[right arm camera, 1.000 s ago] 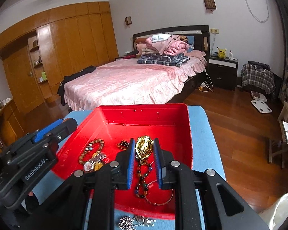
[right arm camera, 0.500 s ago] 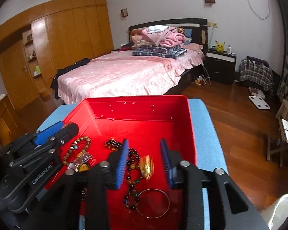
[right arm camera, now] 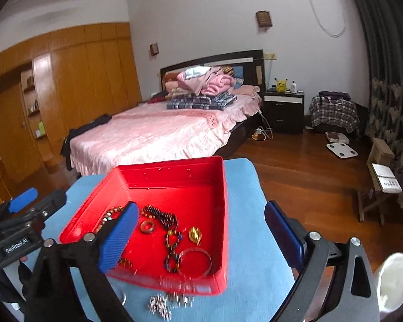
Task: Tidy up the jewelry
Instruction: 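Withdraw both open tools toward the silver bangle and silver chain, then grasp the silver bangle with the left tool while the right tool grasps the silver chain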
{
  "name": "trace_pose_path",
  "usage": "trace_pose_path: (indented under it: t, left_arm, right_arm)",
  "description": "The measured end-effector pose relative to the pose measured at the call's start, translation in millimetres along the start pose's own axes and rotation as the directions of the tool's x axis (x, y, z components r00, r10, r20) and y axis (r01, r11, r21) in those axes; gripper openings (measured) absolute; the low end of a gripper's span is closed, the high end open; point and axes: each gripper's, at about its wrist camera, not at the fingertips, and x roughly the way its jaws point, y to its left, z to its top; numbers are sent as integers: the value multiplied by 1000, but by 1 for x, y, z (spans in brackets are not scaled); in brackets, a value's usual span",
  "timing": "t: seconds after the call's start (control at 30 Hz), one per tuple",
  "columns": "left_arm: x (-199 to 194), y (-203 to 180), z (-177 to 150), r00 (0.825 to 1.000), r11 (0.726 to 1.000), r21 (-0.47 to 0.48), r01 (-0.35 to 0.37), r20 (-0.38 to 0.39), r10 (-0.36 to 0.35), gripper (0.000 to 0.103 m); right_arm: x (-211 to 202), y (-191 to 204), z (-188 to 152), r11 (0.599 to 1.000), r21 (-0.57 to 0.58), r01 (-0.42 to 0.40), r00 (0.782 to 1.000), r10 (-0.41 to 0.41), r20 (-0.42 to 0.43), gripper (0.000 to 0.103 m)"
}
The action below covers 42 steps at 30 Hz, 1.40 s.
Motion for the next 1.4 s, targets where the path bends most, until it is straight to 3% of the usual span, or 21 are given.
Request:
trace_pose_path:
  t: [0.2, 0.43, 0.63, 0.93, 1.03, 1.1, 1.4]
  left_arm:
    - [-23, -4, -40, 999, 1000, 0, -8, -53, 8, 96]
    - [-12, -20, -91, 983, 1000, 3, -11, -182, 12, 96]
    - [-5, -23, -91, 974, 1000, -11, -4, -224, 1, 96]
    - [25, -28, -97, 934, 1000, -17, 15, -358, -20, 95]
    - [32, -30, -100, 922, 1000, -18, 20, -386, -26, 87]
    - [35, -30, -103, 914, 999, -22, 24, -406, -31, 76]
    - [42, -30, -106, 900, 999, -29, 23, -435, -33, 76]
  right_arm:
    - [-37, -5, -38, 1000, 27, -9, 1000, 8, 15, 93]
    - [-45, -5, -71, 1000, 2, 8, 999, -8, -33, 93]
    - [-42, -10, -81, 1000, 11, 10, 998, -10, -64, 93]
    - [-41, -13, -88, 1000, 20, 12, 997, -10, -75, 93]
    - [-40, -14, -89, 1000, 21, 7, 997, -5, -77, 93]
    - [-39, -14, -88, 1000, 17, 6, 997, -5, -78, 93]
    - [-34, -15, -90, 1000, 11, -1, 996, 2, -93, 93]
